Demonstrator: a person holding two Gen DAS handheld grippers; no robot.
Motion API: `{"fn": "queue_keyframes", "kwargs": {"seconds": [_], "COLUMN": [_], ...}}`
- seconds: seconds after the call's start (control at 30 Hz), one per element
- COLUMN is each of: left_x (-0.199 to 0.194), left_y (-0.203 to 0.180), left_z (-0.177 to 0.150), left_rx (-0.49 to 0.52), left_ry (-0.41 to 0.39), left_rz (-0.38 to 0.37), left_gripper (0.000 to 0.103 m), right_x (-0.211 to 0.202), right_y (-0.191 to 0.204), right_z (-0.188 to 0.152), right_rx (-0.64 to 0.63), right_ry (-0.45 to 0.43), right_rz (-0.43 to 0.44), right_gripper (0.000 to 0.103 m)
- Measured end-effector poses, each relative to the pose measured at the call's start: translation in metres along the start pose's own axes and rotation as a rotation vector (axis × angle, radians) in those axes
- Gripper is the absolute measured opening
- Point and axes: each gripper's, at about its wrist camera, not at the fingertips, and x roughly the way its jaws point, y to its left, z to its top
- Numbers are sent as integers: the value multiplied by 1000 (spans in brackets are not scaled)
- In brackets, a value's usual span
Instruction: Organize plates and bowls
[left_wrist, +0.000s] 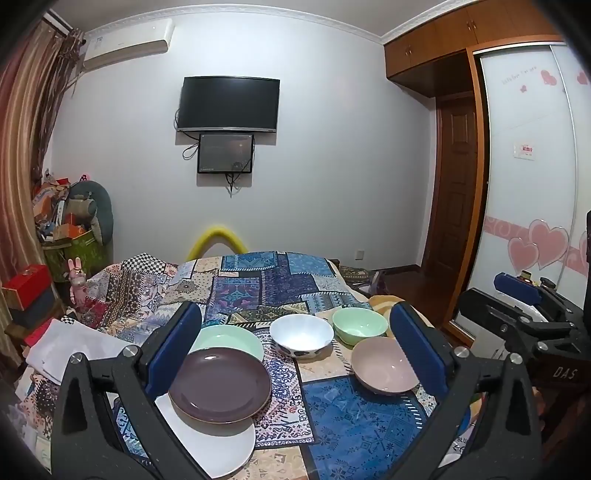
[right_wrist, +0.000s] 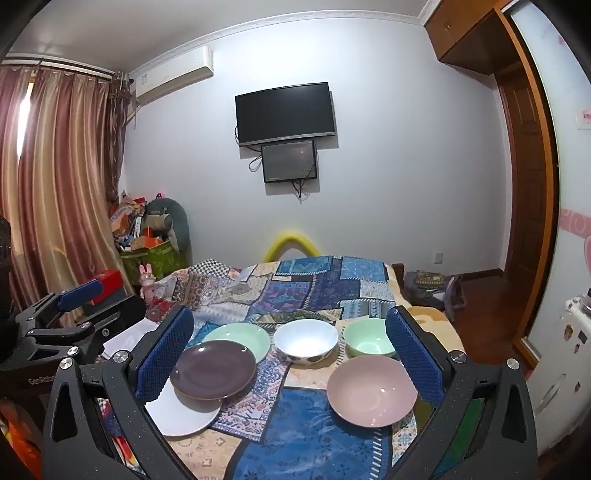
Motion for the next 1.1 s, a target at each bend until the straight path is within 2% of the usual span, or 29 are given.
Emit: {"fn": "queue_keyframes", "kwargs": {"seconds": [0.47, 0.67, 1.1], "left_x": [-4, -3, -5], "left_y": [0, -1, -3], "left_z": [6, 7, 6], "left_rx": [-5, -4, 1], "left_ry": [5, 4, -2], "left_rz": [-3, -3, 0], "left_gripper": [103, 103, 103], "right_x": [-1, -9, -7], "right_y": [-1, 3, 2], "right_z": [1, 14, 10], "right_rx": [-1, -6, -11], "right_ry": [-7, -10, -17], "right_rz": [1, 3, 6], "right_gripper": [103, 103, 103]}}
